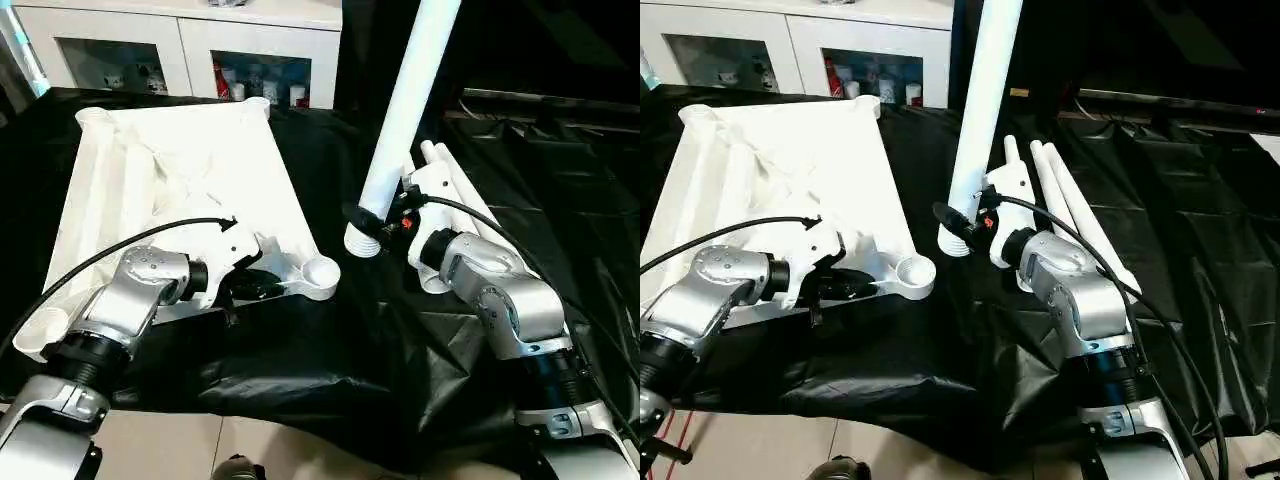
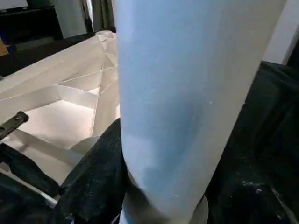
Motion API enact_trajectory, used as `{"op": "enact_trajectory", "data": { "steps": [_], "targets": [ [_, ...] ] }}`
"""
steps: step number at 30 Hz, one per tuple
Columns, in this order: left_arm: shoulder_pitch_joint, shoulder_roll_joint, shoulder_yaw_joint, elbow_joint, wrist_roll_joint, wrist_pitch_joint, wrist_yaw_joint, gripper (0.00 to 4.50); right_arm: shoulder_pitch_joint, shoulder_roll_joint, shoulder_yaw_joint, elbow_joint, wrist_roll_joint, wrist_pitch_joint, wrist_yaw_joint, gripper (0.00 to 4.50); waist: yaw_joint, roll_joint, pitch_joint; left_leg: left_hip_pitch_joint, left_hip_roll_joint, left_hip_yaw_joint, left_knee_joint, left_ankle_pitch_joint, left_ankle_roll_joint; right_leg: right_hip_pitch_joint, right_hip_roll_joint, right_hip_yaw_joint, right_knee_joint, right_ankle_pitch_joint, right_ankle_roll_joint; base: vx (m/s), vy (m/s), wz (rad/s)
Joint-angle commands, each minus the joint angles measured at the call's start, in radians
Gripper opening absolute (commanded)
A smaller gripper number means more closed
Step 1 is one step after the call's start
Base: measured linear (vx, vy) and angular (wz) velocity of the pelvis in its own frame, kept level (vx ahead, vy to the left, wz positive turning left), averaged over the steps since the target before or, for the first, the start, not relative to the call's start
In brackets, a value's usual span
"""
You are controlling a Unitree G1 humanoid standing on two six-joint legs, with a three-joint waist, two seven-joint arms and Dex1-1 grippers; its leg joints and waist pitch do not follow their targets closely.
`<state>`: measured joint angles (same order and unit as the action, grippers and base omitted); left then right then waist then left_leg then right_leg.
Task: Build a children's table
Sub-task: Insert table leg to table base
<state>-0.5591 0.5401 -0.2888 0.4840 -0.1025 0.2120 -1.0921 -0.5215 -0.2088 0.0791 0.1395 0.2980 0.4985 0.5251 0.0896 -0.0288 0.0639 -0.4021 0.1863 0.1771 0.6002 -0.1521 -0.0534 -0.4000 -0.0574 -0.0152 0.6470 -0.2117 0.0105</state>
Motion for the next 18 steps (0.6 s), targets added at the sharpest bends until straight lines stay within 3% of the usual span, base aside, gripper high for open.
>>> {"op": "enact_trajectory", "data": {
  "steps": [1,8,9,12,18],
  "targets": [
    [-0.01,-0.003,0.006,-0.014,-0.011,-0.008,-0.034,0.26,-0.004,-0.014,0.013,-0.014,-0.007,0.017,0.022,1.89,0.0,0.021,-0.08,0.04,0.034,-0.011,-0.072,-0.228,-0.071,0.04,-0.067,0.03,-0.068,-0.012,-0.22,0.0,0.0,0.0],
    [0.012,0.007,-0.024,-0.029,0.017,-0.008,-0.052,0.0,-0.01,-0.02,0.034,0.018,0.0,0.031,0.061,1.89,0.0,0.021,-0.079,0.039,0.035,-0.01,-0.071,-0.225,-0.062,0.04,-0.067,0.03,-0.068,-0.011,-0.225,0.0,0.0,0.0],
    [0.013,-0.001,-0.035,-0.029,0.032,-0.005,-0.043,0.0,-0.019,-0.024,0.052,0.035,0.007,0.05,0.1,1.89,0.0,0.016,-0.079,0.039,0.035,-0.01,-0.072,-0.228,-0.062,0.041,-0.068,0.03,-0.069,-0.024,-0.226,0.0,0.0,0.0],
    [0.009,-0.022,-0.042,-0.037,0.044,0.008,-0.028,0.0,-0.033,-0.032,0.086,0.065,-0.001,0.06,0.147,1.89,0.0,0.019,-0.077,0.039,0.037,-0.011,-0.072,-0.238,-0.061,0.04,-0.07,0.03,-0.071,-0.043,-0.228,0.0,0.0,0.0],
    [-0.012,-0.087,-0.035,-0.061,0.026,0.044,0.008,0.0,-0.061,-0.023,0.106,0.153,-0.031,0.028,0.167,1.89,0.007,0.013,-0.078,0.039,0.038,-0.009,-0.069,-0.219,-0.053,0.039,-0.073,0.03,-0.07,-0.041,-0.237,0.0,0.0,0.0]
  ]
}}
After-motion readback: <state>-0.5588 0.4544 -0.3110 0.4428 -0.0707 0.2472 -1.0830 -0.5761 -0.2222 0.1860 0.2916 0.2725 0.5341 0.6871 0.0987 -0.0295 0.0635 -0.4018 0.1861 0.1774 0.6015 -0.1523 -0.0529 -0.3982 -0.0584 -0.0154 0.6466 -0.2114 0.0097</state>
